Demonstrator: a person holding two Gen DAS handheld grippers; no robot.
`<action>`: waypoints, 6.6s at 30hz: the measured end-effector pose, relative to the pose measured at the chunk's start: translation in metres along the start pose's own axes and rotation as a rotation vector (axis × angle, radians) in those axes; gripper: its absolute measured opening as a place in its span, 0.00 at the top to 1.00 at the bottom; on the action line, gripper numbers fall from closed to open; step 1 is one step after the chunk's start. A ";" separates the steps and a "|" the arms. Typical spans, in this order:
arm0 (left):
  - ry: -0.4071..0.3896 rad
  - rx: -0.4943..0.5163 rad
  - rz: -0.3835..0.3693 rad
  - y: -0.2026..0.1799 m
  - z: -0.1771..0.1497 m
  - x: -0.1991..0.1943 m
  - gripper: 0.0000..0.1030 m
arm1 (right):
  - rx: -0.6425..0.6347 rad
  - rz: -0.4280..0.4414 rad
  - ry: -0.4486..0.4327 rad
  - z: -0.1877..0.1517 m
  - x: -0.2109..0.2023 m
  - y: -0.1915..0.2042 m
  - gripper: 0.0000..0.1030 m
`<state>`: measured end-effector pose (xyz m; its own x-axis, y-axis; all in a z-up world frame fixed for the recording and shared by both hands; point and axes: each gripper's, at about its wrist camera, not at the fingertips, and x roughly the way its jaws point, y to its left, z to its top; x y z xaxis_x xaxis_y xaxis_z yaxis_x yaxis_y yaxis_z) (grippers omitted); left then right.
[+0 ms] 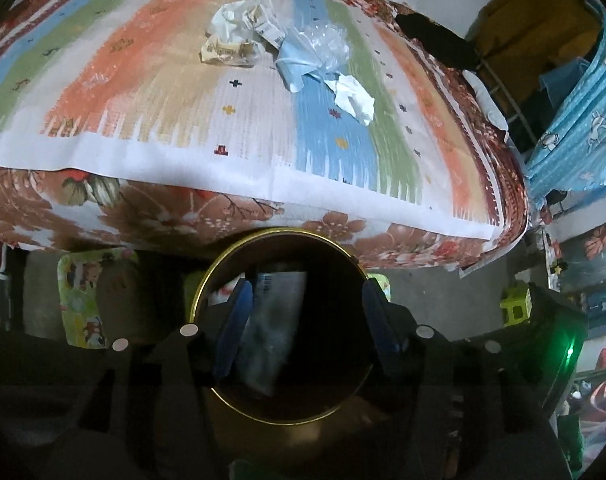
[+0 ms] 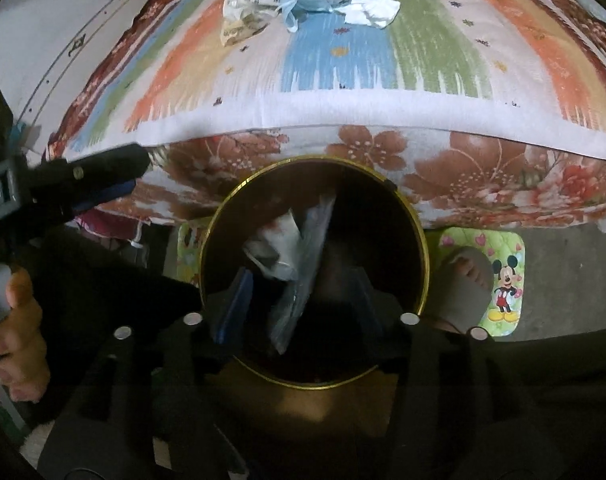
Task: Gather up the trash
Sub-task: 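Open the right gripper to drop the wrapper into the bin, then move the right tool back down to the clear plastic bag, then close the right gripper on the crumpled clear plastic bag, then lift the clear bag with the right gripper toward the black bin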
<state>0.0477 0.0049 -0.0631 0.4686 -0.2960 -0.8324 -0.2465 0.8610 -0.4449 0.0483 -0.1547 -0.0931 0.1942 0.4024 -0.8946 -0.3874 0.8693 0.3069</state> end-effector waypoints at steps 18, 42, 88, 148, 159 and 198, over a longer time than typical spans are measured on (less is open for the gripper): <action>-0.167 0.007 0.170 0.005 0.041 -0.024 0.13 | -0.086 -0.009 -0.170 0.046 -0.032 0.007 0.32; -0.229 0.035 0.187 0.001 0.158 -0.033 0.06 | -0.114 -0.009 -0.347 0.162 -0.058 0.000 0.09; -0.218 -0.161 0.130 0.040 0.260 0.043 0.07 | -0.128 -0.049 -0.266 0.327 0.058 -0.003 0.19; -0.004 0.032 0.203 -0.021 0.283 0.146 0.96 | -0.054 -0.116 -0.253 0.351 0.075 -0.064 0.95; -0.057 0.023 0.141 -0.020 0.283 0.112 0.97 | -0.074 -0.107 -0.289 0.348 0.050 -0.052 0.96; -0.255 0.141 0.016 -0.058 0.190 -0.030 0.97 | -0.105 -0.044 -0.359 0.219 -0.064 -0.003 0.96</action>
<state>0.2091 0.0424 0.0503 0.6677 -0.1835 -0.7214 -0.1442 0.9189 -0.3672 0.2343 -0.1207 0.0342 0.5091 0.4563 -0.7298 -0.4581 0.8615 0.2191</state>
